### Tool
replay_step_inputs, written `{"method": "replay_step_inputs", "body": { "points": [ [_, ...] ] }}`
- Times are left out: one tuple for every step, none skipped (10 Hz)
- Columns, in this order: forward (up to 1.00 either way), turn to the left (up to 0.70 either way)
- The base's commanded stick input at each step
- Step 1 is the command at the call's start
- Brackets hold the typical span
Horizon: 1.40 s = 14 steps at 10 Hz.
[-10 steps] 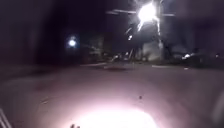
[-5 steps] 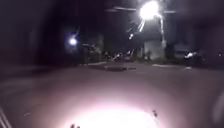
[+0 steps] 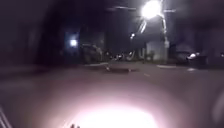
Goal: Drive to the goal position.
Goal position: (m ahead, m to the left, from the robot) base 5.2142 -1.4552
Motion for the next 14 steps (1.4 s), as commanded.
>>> {"method": "replay_step_inputs", "body": {
  "points": [
    [1.00,-0.10],
    [1.00,-0.27],
    [1.00,-0.27],
    [1.00,-0.27],
    [1.00,-0.27],
    [1.00,-0.17],
    [1.00,-0.04],
    [1.00,0.00],
    [1.00,0.00],
    [1.00,0.00],
    [1.00,0.00],
    [1.00,0.00],
    [1.00,0.00],
    [1.00,0.00]
  ]
}}
